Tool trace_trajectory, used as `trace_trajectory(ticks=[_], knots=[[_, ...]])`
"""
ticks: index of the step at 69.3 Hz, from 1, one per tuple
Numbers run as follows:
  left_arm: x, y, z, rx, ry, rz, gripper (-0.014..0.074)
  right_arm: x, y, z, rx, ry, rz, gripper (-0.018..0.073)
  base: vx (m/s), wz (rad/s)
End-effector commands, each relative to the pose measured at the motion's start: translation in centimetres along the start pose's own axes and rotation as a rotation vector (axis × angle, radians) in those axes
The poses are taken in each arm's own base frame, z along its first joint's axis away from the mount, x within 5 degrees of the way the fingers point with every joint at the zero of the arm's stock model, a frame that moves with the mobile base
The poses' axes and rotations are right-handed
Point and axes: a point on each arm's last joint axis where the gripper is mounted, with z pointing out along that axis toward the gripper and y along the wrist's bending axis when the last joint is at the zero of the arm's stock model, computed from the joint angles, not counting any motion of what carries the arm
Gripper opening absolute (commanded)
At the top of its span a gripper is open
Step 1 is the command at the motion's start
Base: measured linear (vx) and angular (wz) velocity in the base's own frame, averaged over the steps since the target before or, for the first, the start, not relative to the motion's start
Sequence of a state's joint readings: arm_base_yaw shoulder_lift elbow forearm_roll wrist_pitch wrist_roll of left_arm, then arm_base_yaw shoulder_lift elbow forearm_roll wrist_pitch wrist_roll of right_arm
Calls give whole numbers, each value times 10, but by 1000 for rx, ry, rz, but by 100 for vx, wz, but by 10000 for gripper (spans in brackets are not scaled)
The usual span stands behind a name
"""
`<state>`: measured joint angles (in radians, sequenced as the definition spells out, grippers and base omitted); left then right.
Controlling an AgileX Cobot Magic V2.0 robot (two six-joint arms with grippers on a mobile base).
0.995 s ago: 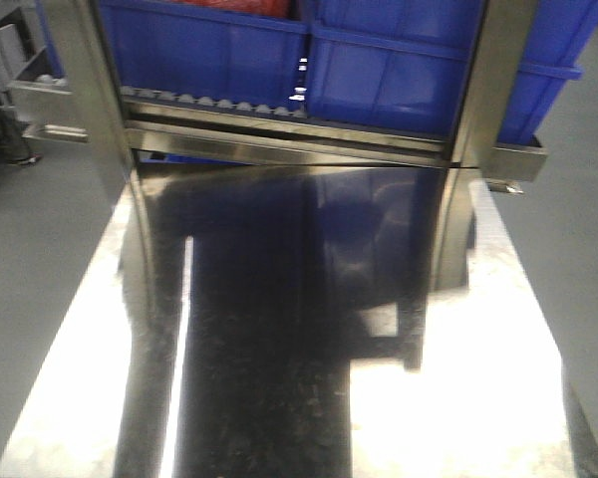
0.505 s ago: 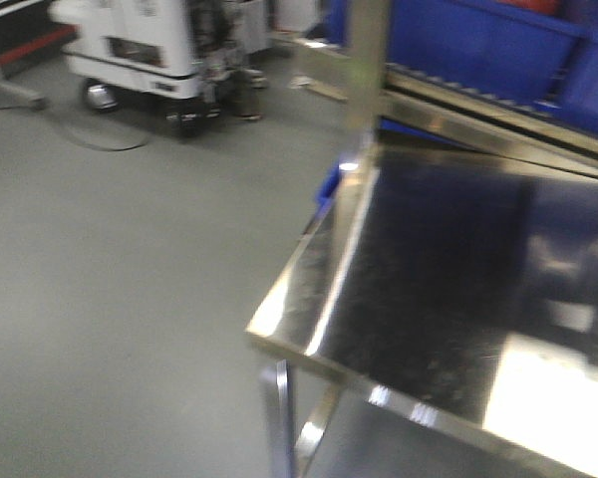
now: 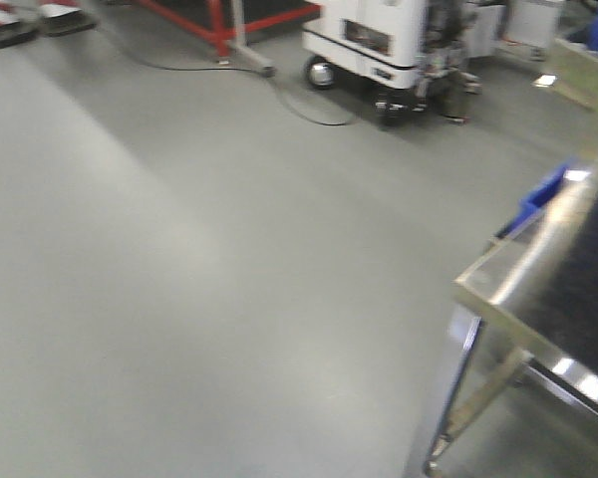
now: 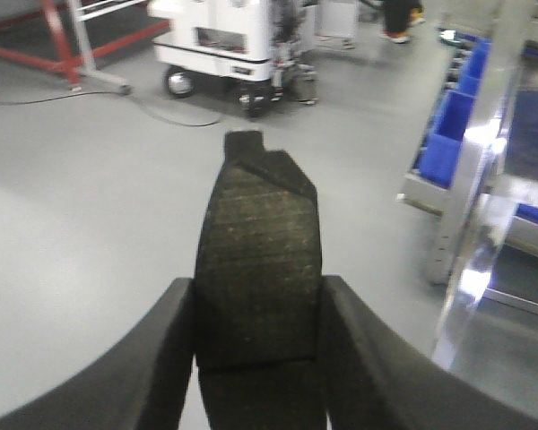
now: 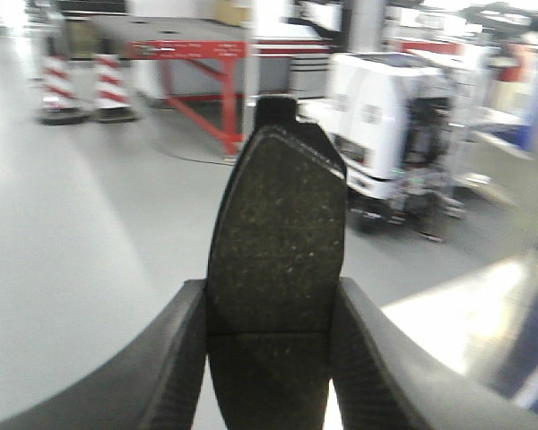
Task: Move and align brake pads A on conveyor
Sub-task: 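Back away from the steel table and turn the base, then drive forward along the yellow floor line past the cones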
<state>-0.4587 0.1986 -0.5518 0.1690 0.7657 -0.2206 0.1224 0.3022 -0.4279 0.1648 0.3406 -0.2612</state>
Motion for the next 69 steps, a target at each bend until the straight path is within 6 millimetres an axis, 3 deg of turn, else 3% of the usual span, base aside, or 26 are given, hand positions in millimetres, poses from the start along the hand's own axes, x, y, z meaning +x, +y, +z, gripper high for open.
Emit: trace_trajectory(ticks=[1, 49, 69], knots=[[-16, -2, -2, 22, -106, 3, -6, -19, -3, -3, 27, -122, -6, -2, -21, 80], [-16, -2, -2, 22, -106, 3, -6, -18, -3, -3, 27, -121, -6, -2, -15, 91], [-16, -2, -2, 22, -106, 3, -6, -18, -3, -3, 27, -122, -6, -2, -5, 56]])
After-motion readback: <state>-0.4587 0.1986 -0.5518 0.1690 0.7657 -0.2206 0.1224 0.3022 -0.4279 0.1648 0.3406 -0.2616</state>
